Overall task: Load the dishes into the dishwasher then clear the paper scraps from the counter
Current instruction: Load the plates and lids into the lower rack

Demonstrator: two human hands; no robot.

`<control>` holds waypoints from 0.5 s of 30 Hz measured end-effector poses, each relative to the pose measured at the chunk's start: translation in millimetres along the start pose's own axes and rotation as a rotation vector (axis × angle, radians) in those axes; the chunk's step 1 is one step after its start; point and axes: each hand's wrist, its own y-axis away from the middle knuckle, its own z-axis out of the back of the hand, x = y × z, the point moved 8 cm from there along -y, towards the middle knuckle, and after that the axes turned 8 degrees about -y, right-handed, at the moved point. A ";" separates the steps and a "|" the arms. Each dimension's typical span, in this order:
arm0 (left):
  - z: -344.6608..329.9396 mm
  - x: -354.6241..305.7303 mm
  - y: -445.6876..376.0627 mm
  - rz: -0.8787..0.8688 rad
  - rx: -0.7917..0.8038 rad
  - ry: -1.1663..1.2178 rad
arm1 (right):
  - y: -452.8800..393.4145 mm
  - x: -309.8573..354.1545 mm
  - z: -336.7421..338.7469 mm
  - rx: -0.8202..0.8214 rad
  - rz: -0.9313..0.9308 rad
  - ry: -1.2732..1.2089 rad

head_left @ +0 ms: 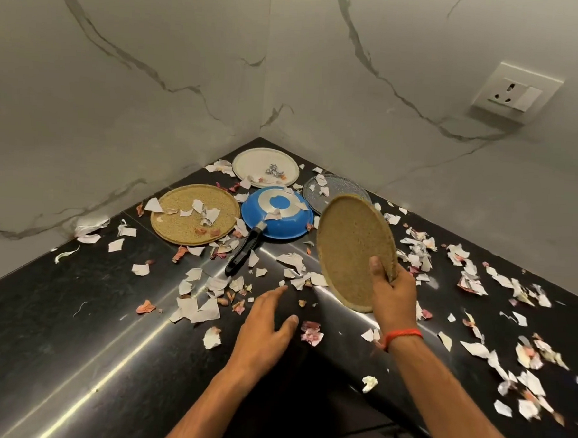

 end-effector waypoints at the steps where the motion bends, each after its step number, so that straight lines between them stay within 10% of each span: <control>1: 0.0 -3.4 0.9 0.003 -0.001 0.053 | 5.8 -2.8 2.7 -0.016 -0.071 -0.111; 15: -27.0 -66.8 2.7 0.155 0.185 0.686 | 78.8 -18.4 85.8 -0.240 -0.379 -0.576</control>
